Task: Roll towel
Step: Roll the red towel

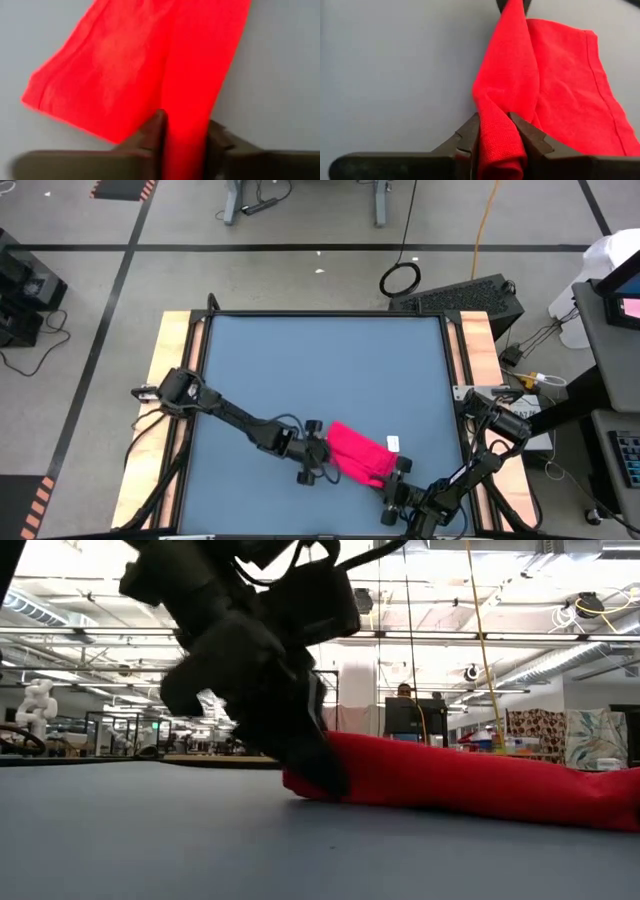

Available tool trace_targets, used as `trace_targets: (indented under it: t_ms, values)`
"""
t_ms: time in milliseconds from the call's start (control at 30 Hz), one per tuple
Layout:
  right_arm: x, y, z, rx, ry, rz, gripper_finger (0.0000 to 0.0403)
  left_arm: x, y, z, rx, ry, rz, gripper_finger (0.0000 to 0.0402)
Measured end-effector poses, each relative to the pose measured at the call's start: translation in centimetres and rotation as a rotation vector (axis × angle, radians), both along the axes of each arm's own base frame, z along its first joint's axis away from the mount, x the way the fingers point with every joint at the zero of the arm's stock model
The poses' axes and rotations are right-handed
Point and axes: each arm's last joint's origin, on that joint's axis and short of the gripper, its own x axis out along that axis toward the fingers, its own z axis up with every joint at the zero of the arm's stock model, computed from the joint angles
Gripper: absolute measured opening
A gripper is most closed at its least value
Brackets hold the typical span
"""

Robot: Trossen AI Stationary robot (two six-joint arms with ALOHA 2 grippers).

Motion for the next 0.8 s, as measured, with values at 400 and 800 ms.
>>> trace_targets:
  t_ms: [400, 800]
  values:
    - [1.3, 0.4, 1.2, -0.019, 0.022, 0.032, 0.0094, -1.4, -1.3, 0.4, -0.429, 0.235, 0.08, 0.0051]
    - [0.6, 3.2, 7.3, -0.21, 0.151, 0.243, 0.0207, -0.1, 0.6, 0.6, -0.597, 0.23, 0.144, 0.0015]
